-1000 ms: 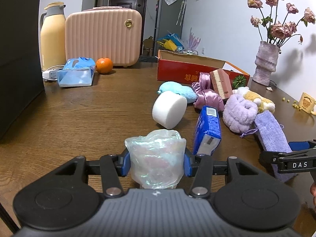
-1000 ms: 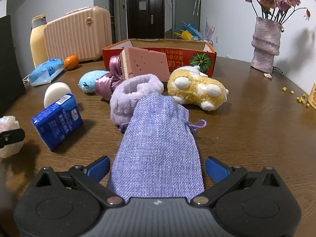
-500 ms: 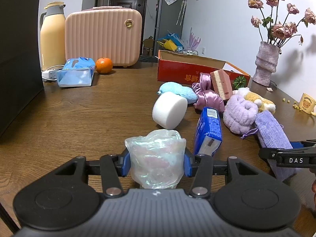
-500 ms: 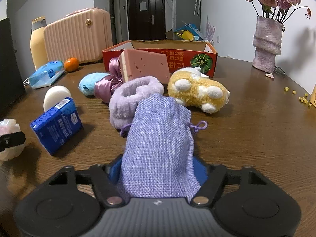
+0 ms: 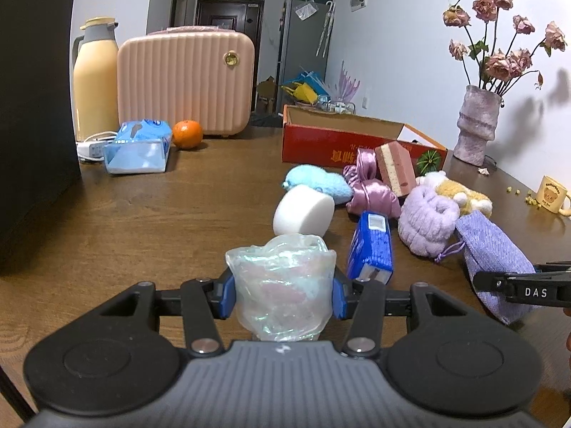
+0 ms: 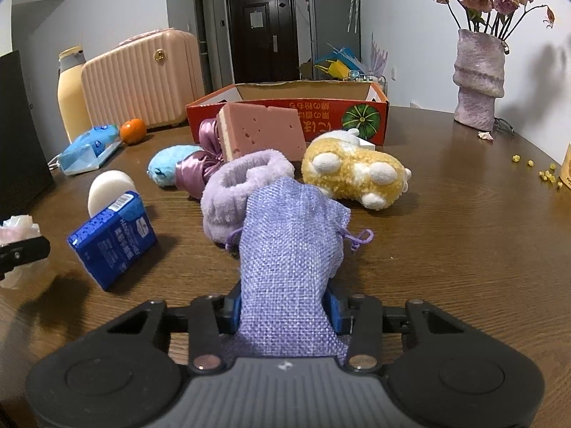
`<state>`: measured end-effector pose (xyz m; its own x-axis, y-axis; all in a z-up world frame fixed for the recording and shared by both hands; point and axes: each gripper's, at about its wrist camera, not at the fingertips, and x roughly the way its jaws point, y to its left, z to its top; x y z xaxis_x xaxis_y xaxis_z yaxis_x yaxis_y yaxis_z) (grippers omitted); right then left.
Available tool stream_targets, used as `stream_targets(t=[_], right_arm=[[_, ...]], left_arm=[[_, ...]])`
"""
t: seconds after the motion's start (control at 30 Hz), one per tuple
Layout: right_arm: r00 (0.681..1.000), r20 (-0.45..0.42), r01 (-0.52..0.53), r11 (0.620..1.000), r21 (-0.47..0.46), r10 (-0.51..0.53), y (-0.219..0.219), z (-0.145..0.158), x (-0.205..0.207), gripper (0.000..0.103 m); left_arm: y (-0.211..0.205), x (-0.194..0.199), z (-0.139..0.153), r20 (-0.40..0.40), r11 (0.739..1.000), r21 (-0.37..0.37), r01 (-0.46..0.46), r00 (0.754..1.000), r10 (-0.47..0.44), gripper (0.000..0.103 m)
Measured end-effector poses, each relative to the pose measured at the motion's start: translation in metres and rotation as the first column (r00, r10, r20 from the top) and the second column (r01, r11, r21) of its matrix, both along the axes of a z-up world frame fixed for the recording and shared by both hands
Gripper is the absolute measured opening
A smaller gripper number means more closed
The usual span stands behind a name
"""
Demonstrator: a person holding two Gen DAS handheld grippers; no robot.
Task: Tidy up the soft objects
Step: 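Lift and carry the bag and pouch with both tools to the cardboard box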
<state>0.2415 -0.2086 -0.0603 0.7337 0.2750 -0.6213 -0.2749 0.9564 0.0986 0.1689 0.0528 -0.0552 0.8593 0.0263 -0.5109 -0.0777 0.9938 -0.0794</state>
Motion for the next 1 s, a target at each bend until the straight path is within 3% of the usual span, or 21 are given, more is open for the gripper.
stream_targets(t=[1.0], right_arm=[[0.986, 0.166, 0.030, 0.999, 0.017, -0.033, -0.007, 0.049, 0.007, 0.041]], left_arm=[[-0.010, 0.025, 0.062, 0.170, 0.999, 0.024, 0.038, 0.985, -0.041, 0.050]])
